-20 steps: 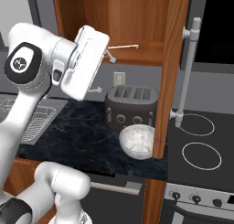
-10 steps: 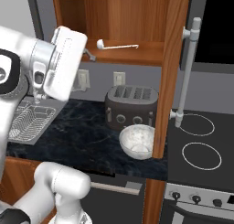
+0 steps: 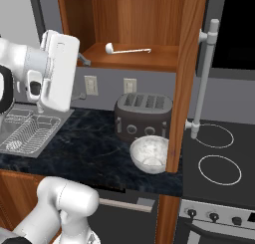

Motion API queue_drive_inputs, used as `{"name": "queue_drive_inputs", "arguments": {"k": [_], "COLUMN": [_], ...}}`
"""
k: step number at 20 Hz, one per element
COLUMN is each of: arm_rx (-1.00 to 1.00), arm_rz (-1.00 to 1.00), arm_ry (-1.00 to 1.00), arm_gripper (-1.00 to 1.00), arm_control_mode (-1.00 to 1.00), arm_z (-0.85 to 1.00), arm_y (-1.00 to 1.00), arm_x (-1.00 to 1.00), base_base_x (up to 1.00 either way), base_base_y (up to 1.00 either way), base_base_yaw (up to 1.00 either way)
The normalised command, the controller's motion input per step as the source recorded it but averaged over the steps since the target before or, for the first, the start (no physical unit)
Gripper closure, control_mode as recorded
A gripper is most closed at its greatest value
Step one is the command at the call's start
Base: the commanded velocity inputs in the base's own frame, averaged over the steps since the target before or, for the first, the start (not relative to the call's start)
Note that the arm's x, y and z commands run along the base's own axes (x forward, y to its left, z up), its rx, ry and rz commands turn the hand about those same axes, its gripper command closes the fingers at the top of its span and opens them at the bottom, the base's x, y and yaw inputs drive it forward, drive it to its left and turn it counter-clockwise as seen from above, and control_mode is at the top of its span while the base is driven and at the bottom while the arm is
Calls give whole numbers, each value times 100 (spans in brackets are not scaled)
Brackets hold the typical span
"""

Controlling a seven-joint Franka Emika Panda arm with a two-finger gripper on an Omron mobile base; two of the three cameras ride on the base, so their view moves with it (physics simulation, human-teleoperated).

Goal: Open the cabinet and move the ladle to the pot. Then close the cabinet.

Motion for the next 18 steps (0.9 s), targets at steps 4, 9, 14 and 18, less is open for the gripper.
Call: {"name": "queue_drive_inputs", "arguments": {"k": [4, 9, 14, 18], "arm_rx": [2, 1, 8, 11], "arm_rz": [24, 24, 18, 16], "arm_ry": [5, 1, 0, 0], "arm_gripper": [-100, -100, -100, -100], "arm_control_mode": [-100, -100, -100, -100], "arm_z": [2, 3, 0, 0], "arm_y": [16, 7, 0, 0], "arm_x": [1, 3, 2, 5], "base_base_x": [0, 0, 0, 0], "base_base_y": [0, 0, 0, 0], "base_base_yaw": [0, 0, 0, 0]}}
